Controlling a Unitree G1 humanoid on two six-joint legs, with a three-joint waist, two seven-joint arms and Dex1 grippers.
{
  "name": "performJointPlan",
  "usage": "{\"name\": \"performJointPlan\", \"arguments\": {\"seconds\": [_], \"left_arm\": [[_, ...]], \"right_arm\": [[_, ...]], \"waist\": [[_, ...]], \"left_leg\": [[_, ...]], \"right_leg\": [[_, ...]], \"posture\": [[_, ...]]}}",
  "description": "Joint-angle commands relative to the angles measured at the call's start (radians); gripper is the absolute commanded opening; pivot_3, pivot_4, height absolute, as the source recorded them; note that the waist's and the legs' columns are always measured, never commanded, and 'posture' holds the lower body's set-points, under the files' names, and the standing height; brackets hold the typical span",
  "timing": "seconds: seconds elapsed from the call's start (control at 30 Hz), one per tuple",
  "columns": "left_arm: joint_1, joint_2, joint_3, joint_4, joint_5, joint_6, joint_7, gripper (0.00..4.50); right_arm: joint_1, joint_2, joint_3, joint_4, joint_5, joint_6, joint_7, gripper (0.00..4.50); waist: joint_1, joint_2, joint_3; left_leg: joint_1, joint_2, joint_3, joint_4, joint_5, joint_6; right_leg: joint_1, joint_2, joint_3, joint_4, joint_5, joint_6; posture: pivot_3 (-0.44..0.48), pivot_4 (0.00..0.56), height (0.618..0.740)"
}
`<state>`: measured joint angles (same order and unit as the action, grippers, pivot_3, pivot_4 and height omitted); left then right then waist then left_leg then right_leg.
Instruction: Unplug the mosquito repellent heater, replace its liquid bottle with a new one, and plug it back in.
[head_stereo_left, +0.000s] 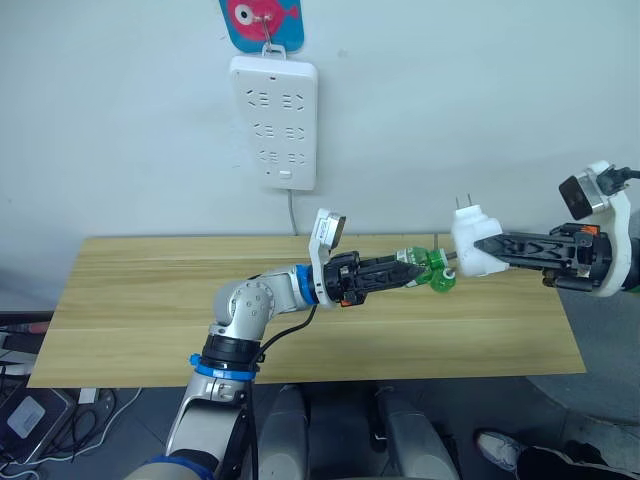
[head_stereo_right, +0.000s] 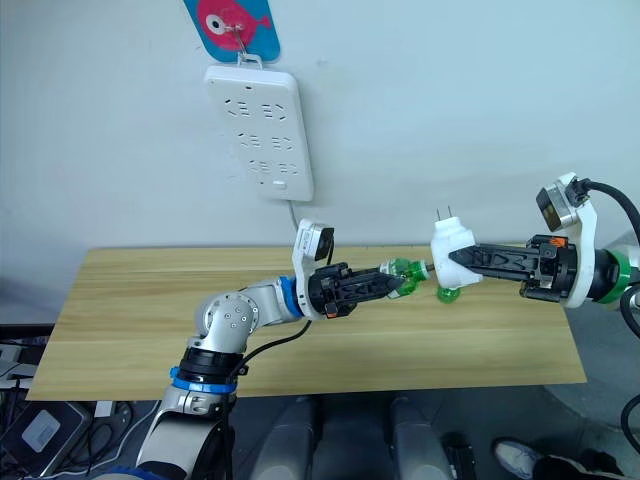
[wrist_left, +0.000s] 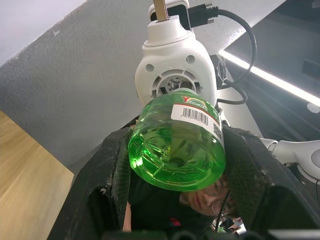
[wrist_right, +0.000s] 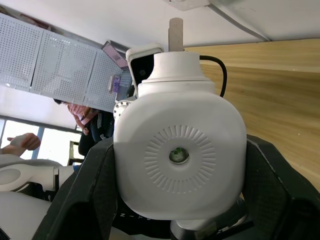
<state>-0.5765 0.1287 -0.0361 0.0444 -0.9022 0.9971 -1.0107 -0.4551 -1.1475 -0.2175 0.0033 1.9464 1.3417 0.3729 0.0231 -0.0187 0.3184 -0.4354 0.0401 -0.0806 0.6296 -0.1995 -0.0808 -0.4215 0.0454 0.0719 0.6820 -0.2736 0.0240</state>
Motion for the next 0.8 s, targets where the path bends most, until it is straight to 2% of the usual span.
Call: {"name": "performJointPlan", "arguments": {"seconds": [0.03,0.53,0.8], "left_arm": [[-0.013,-0.018,-0.023,-0.029,-0.002,-0.020,-0.004,2.41],[-0.022,-0.018,-0.020,-0.011,0.021,-0.042,0.007,2.41],[-0.036,-0.034,-0.015,-0.035,-0.008,-0.031,0.022,2.41]], "right_arm": [[-0.021,0.005,-0.019,-0.042,0.026,0.001,0.025,2.98],[-0.032,0.003,-0.018,-0.028,0.026,0.009,0.035,2.98],[-0.007,0.008,-0.011,-0.068,0.026,-0.015,-0.003,2.98]], "waist": [[0.000,0.000,0.000],[0.000,0.000,0.000],[0.000,0.000,0.000]], "left_leg": [[0.000,0.000,0.000,0.000,0.000,0.000],[0.000,0.000,0.000,0.000,0.000,0.000],[0.000,0.000,0.000,0.000,0.000,0.000]], "right_leg": [[0.000,0.000,0.000,0.000,0.000,0.000],[0.000,0.000,0.000,0.000,0.000,0.000],[0.000,0.000,0.000,0.000,0.000,0.000]], "posture": [[0.113,0.300,0.740],[0.111,0.300,0.740],[0.115,0.303,0.740]]}}
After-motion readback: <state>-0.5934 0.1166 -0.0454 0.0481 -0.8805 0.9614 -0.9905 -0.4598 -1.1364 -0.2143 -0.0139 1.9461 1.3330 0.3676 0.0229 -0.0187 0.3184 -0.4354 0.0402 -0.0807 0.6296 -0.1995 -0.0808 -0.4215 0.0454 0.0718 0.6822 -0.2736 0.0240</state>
